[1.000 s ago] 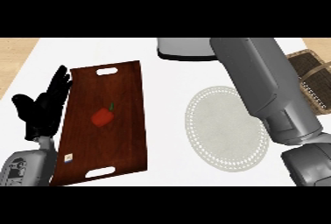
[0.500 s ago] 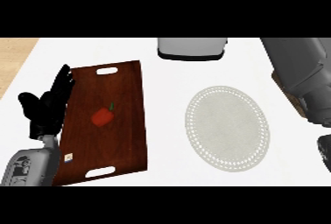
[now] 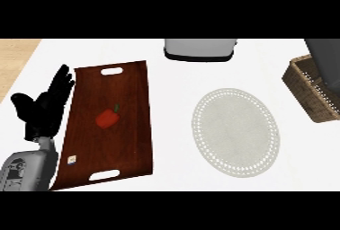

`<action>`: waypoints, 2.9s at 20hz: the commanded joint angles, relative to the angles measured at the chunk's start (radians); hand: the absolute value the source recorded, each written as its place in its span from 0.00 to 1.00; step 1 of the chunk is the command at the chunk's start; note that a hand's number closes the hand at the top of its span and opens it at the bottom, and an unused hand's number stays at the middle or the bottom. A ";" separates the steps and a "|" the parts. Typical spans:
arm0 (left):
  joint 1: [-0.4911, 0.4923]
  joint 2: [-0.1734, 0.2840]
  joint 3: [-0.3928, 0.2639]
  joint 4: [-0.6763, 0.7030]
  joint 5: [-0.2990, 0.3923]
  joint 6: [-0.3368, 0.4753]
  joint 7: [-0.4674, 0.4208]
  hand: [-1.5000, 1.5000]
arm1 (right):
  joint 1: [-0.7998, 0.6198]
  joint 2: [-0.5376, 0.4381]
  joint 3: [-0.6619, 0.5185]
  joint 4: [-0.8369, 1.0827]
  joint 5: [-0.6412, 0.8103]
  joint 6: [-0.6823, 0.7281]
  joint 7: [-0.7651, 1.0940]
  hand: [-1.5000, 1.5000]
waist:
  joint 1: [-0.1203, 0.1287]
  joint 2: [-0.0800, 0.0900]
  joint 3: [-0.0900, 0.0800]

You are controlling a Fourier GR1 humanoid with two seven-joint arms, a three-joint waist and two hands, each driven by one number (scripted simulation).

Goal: Pick the cupcake from the placemat and place it in the basket

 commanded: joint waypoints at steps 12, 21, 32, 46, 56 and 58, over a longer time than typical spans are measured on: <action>-0.025 -0.028 -0.011 0.049 -0.029 0.026 -0.041 0.50 | 0.114 -0.118 -0.099 0.057 -0.092 0.050 -0.146 1.00 | -0.008 0.002 0.001; 0.028 0.006 0.013 -0.008 -0.004 -0.005 -0.006 0.50 | 0.242 -0.182 0.065 0.119 0.053 0.228 -0.280 1.00 | -0.012 0.000 -0.009; 0.008 -0.003 0.010 0.002 -0.011 0.004 0.004 0.50 | 0.134 -0.210 0.217 0.108 0.225 0.375 -0.245 1.00 | -0.007 -0.005 0.000; -0.003 -0.016 -0.006 -0.028 -0.013 0.003 0.017 0.50 | 0.132 -0.251 0.147 0.190 0.164 0.619 -0.267 1.00 | 0.004 0.000 0.001; 0.016 -0.026 -0.012 -0.040 -0.022 0.008 -0.002 0.50 | 0.225 -0.271 0.146 0.170 0.171 0.560 -0.294 1.00 | 0.012 0.004 0.002; -0.013 -0.004 0.009 -0.010 -0.013 0.000 0.015 0.50 | 0.224 -0.269 0.148 0.164 0.173 0.582 -0.285 1.00 | 0.001 0.001 0.002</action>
